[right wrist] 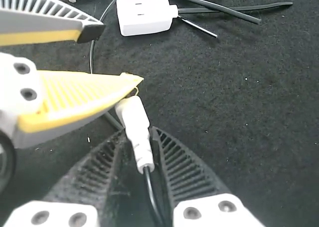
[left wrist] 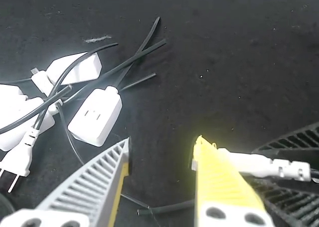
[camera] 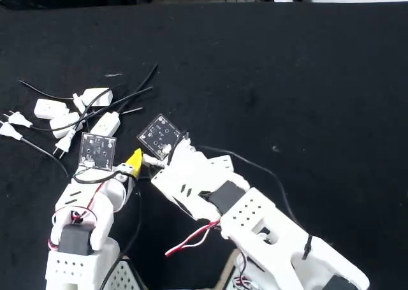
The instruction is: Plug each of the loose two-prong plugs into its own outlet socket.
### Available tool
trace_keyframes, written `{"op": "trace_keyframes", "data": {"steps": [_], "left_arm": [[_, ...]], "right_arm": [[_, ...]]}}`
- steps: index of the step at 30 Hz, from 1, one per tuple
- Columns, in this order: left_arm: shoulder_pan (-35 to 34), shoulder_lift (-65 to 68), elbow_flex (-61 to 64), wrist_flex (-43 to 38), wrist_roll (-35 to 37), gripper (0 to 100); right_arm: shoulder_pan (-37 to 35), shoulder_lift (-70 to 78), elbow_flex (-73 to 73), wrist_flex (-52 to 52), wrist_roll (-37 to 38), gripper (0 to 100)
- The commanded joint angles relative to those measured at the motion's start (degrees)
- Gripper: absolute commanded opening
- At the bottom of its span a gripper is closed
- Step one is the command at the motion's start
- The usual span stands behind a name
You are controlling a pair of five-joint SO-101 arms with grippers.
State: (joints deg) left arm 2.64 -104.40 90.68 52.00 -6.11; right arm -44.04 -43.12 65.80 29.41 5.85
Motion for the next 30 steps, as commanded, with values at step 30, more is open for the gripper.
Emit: {"op": "trace_keyframes", "data": {"steps": [30], "left_arm": [[-8.9,0.1,-1.2,-3.4,7.7,21]], "right_arm": [[22.7,-0.5,-26.7,33.1,4.2,1.1]]}}
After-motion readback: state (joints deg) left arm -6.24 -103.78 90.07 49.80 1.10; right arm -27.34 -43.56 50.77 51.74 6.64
